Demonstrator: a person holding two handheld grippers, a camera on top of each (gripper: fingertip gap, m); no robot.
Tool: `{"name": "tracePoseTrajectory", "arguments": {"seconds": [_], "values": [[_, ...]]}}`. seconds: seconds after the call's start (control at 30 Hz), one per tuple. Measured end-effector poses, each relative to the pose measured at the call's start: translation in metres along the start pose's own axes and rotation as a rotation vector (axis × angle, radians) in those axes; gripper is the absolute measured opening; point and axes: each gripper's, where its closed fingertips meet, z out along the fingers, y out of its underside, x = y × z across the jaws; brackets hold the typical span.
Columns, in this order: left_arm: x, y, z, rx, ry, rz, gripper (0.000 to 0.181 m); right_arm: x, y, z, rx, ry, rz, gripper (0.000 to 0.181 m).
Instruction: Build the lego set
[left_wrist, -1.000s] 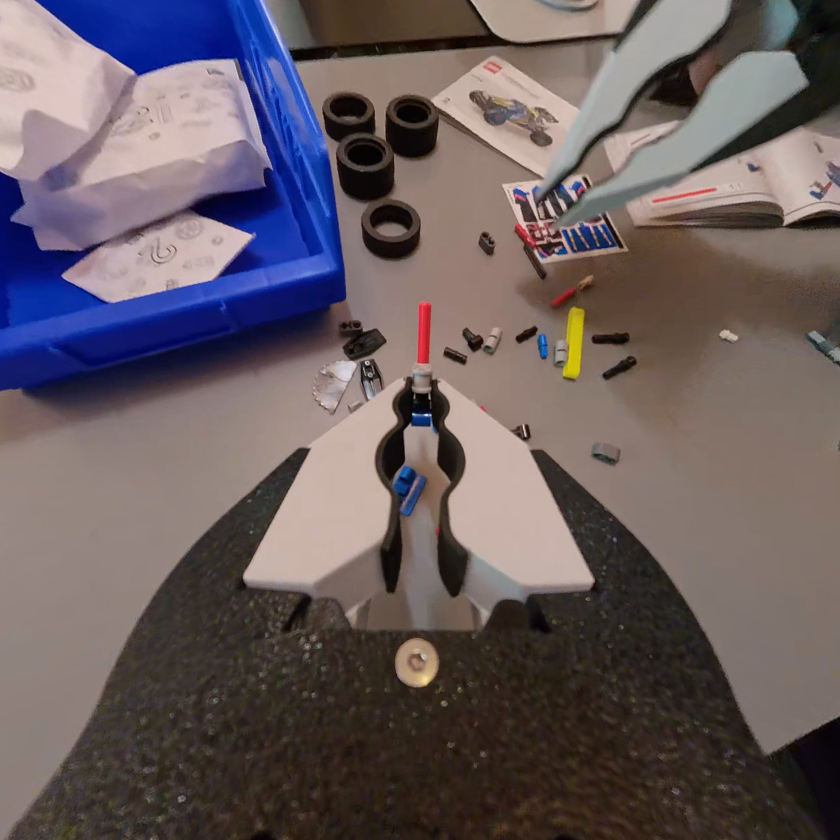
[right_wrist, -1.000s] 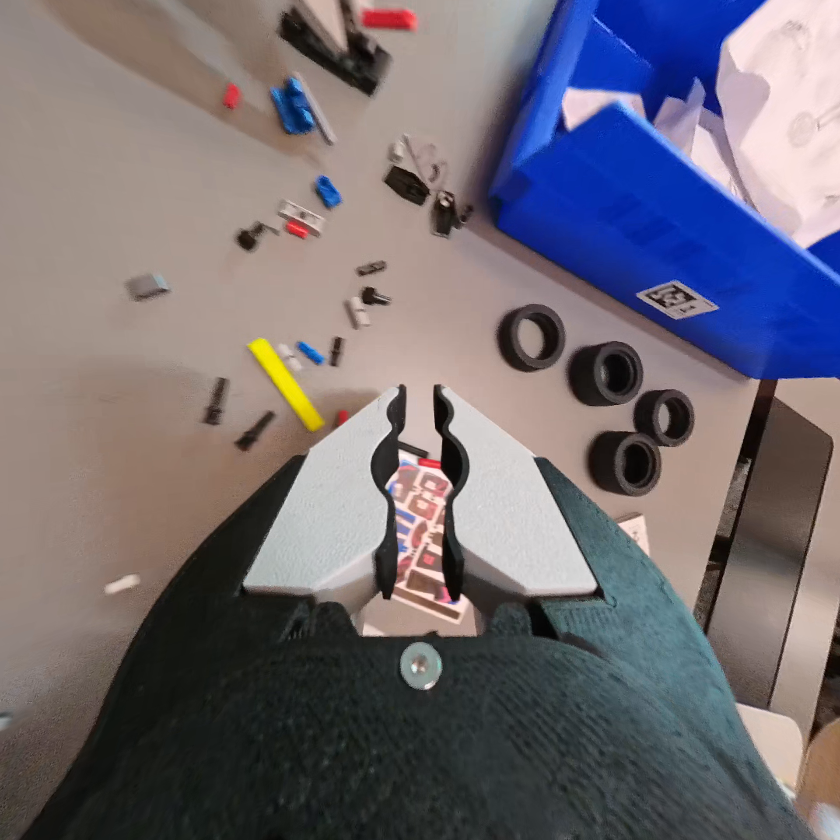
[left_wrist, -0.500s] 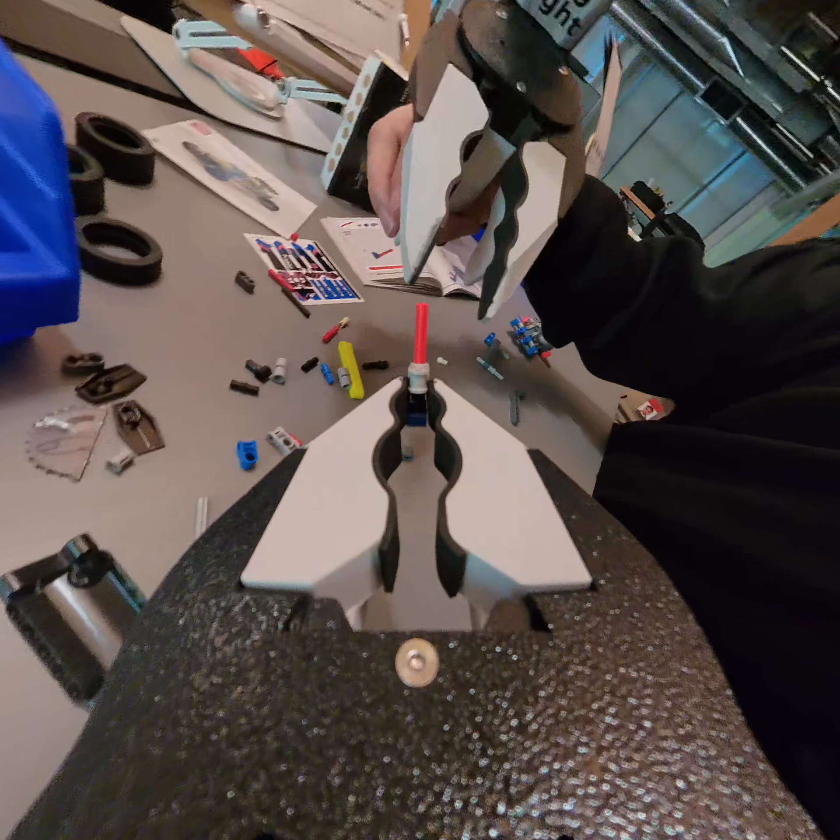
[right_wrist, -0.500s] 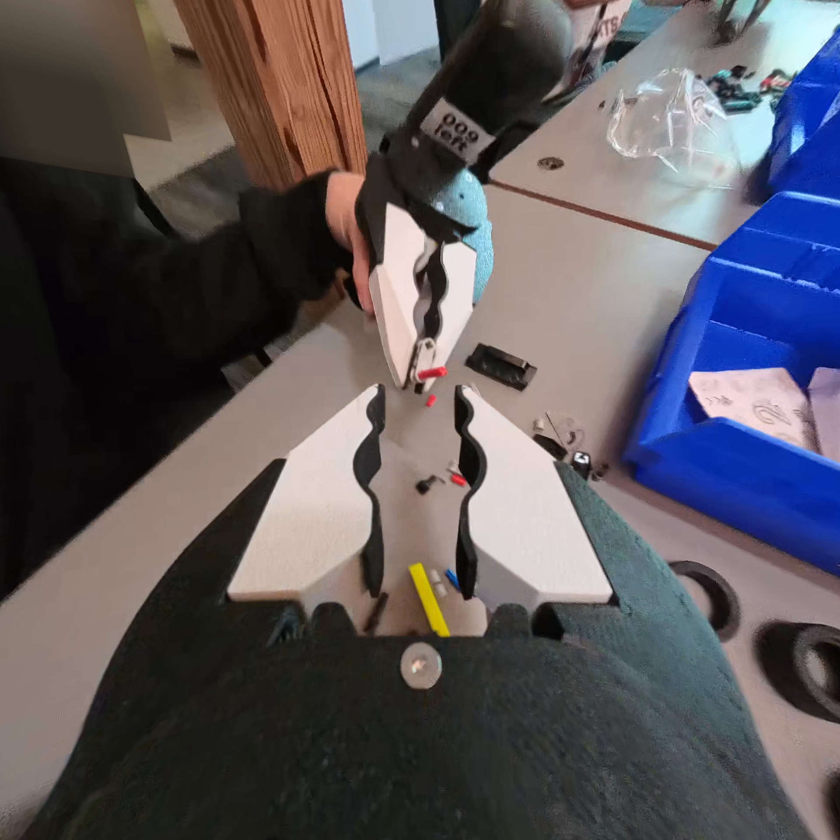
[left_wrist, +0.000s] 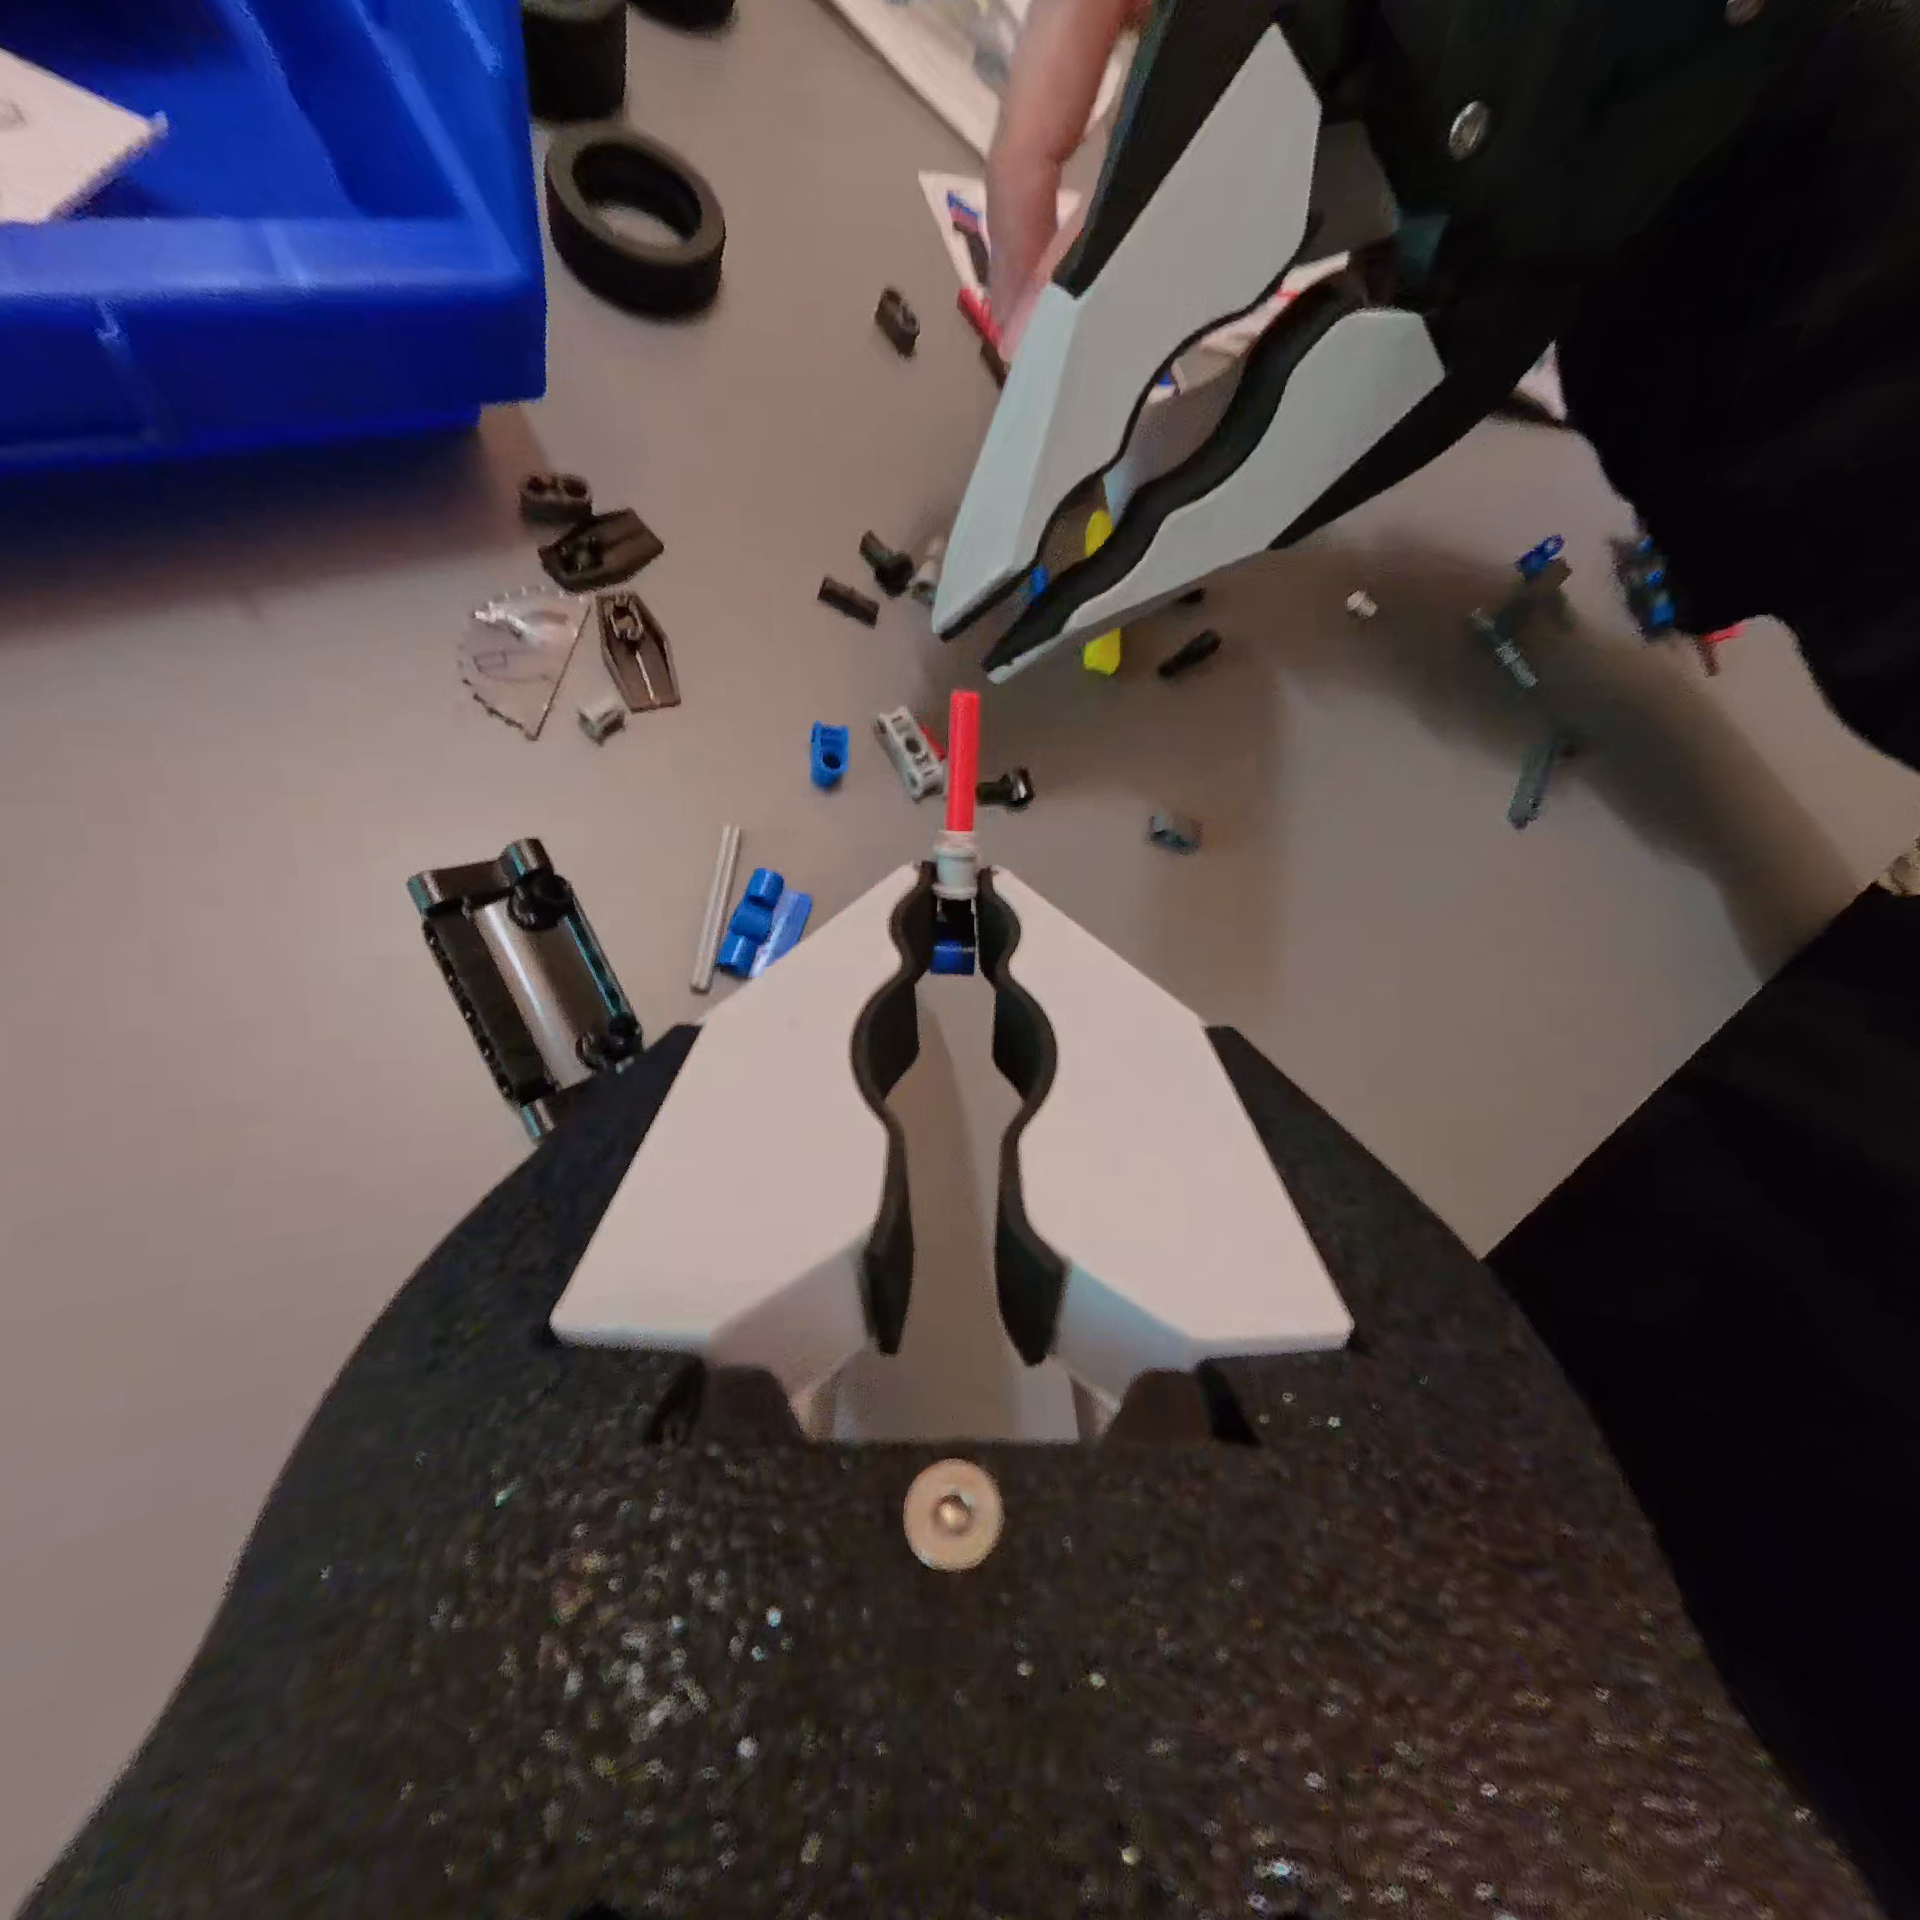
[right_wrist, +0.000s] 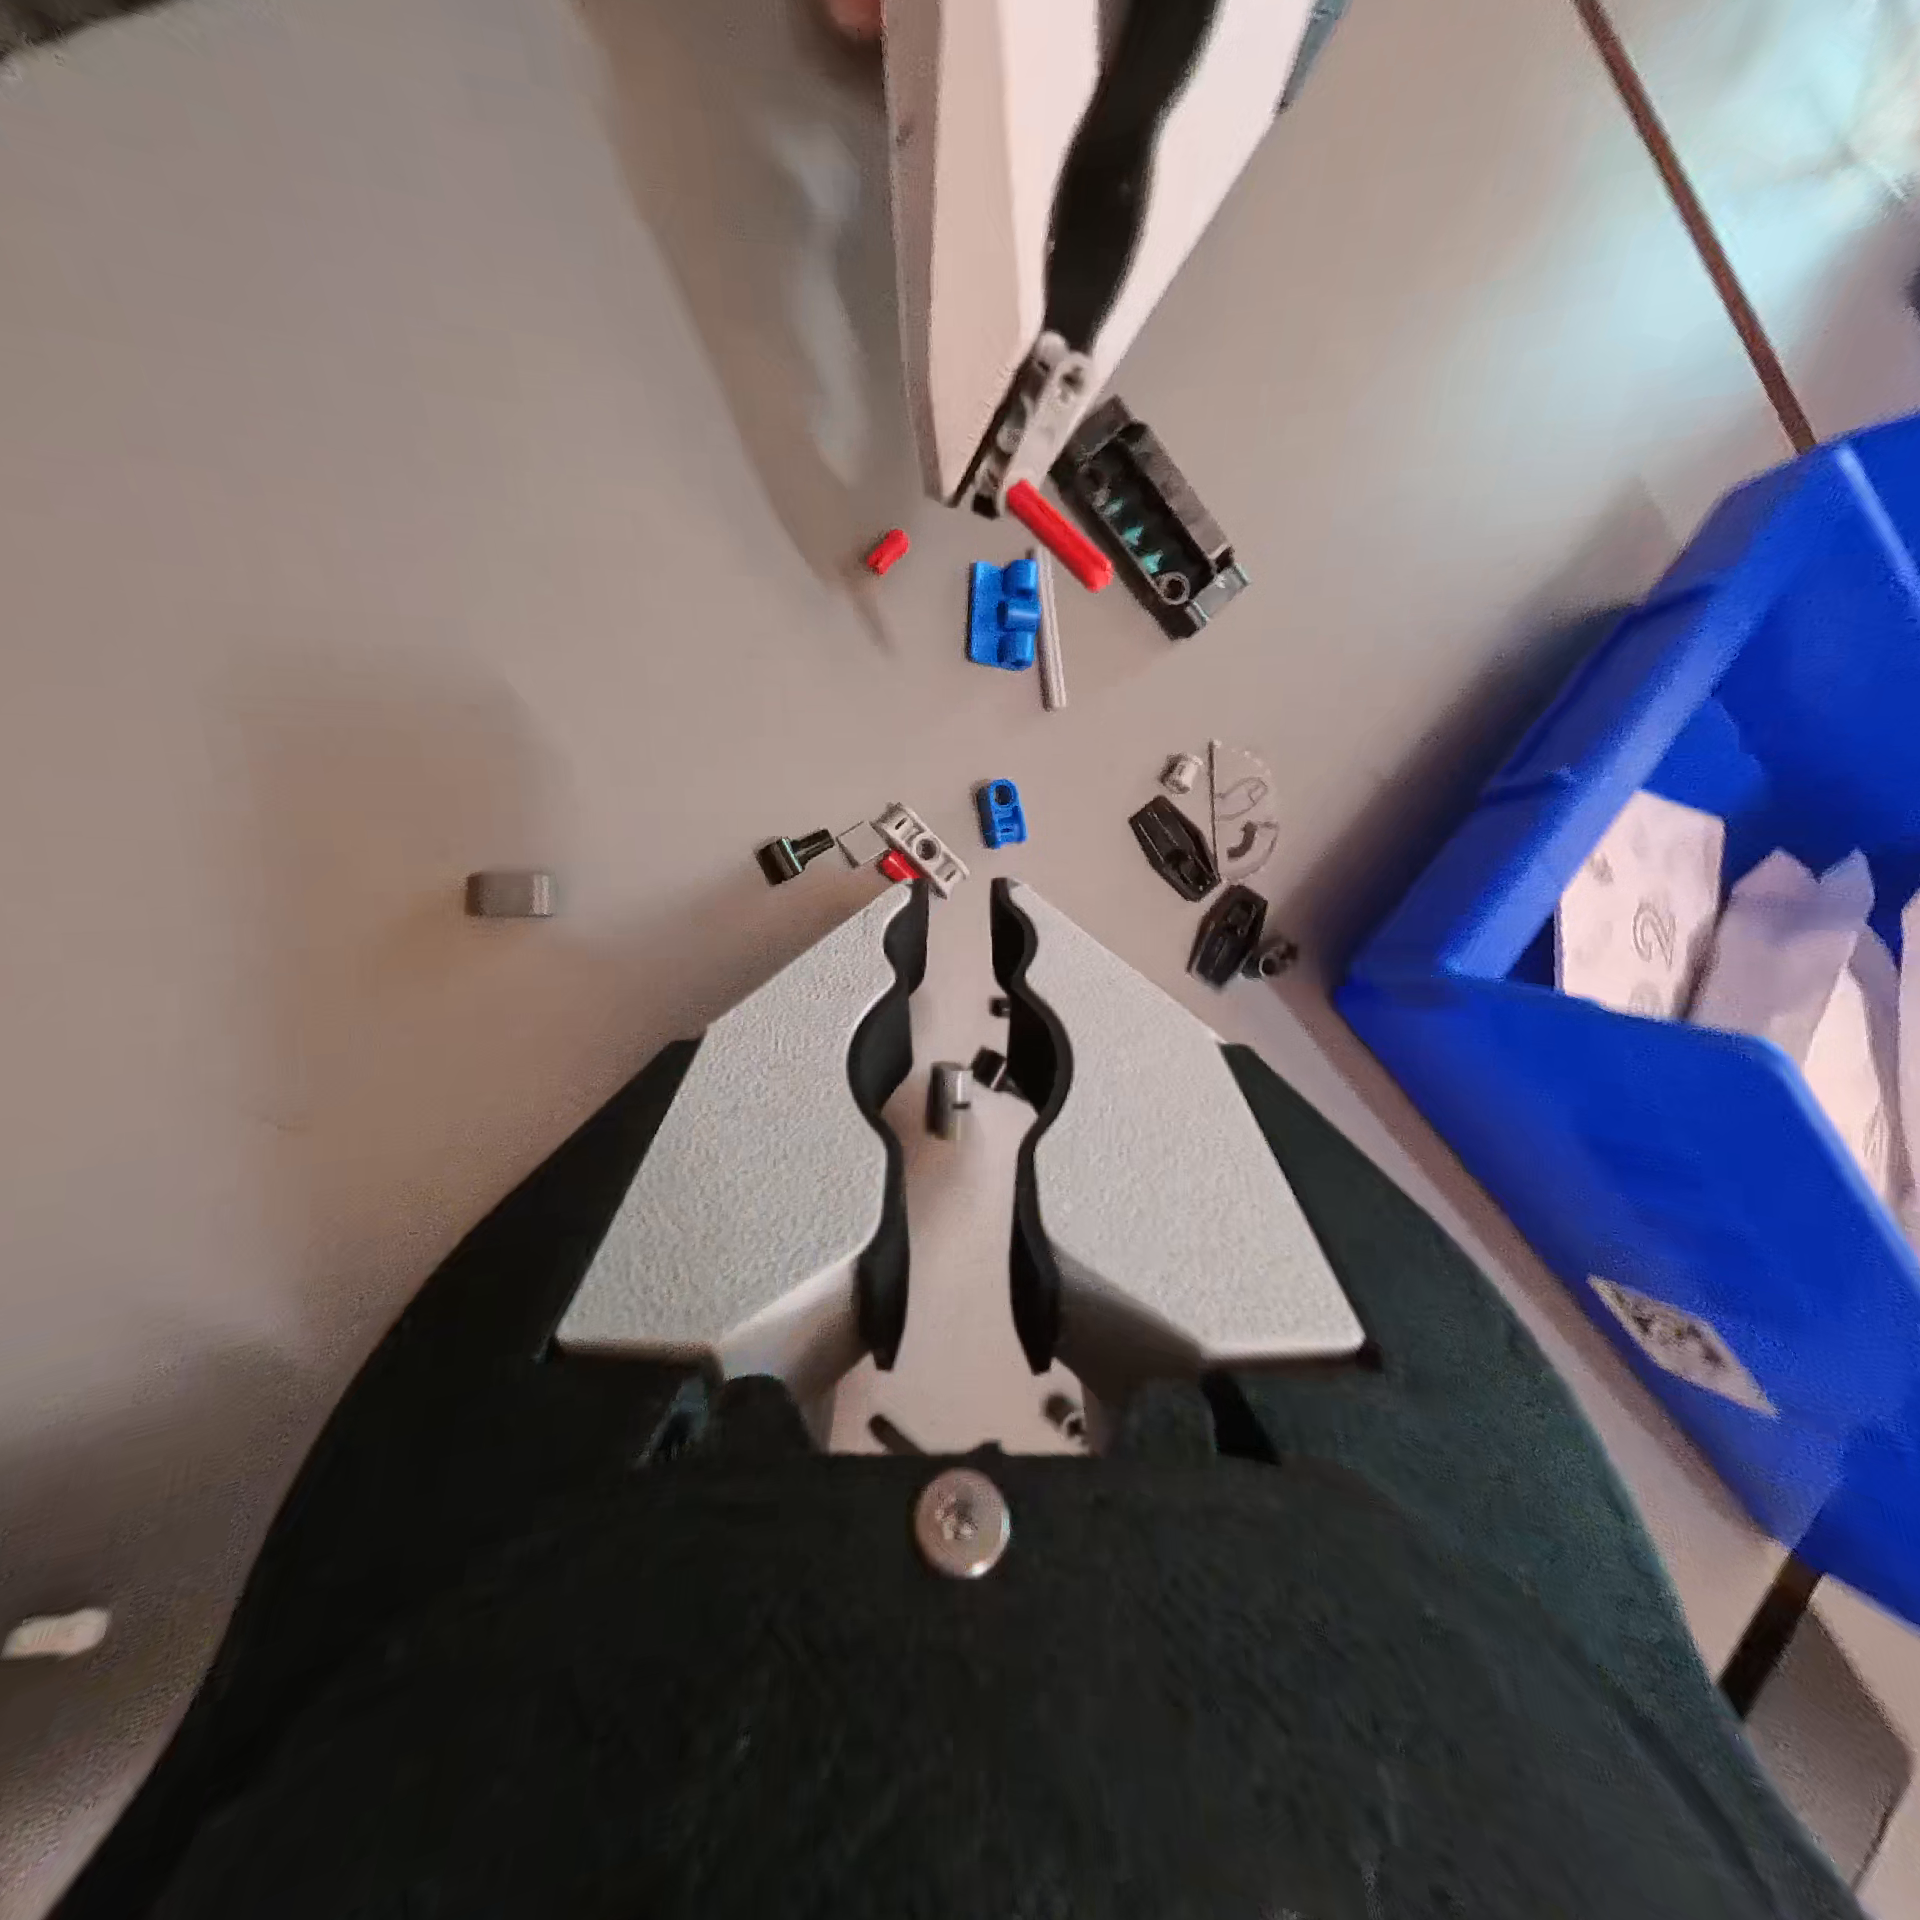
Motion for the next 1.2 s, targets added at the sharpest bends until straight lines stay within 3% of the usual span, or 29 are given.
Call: {"name": "tracePoseTrajectory", "arguments": {"seconds": [0.23,0.47,0.67,0.87,1.07,1.2], "values": [[-0.002,0.011,0.006,-0.048,0.027,-0.028,0.004,-0.006,0.012,0.02,-0.044,-0.14,-0.038,0.011],[0.014,0.011,0.005,-0.004,0.187,-0.01,0.004,-0.011,0.009,0.027,0.003,-0.209,0.004,0.02],[0.032,0.006,0.004,0.036,0.307,0.031,0.004,-0.017,0.011,0.027,-0.005,-0.244,0.03,0.003],[0.002,0.018,-0.001,-0.019,0.126,-0.037,0.004,-0.012,0.014,0.017,-0.029,-0.166,0.081,0.004],[0.0,0.021,-0.006,-0.026,0.097,-0.032,0.004,0.004,-0.018,0.025,0.004,-0.06,0.339,0.024],[-0.004,0.021,-0.008,-0.017,0.092,-0.045,0.004,0.0,-0.008,0.029,-0.126,0.01,0.429,0.026]]}}
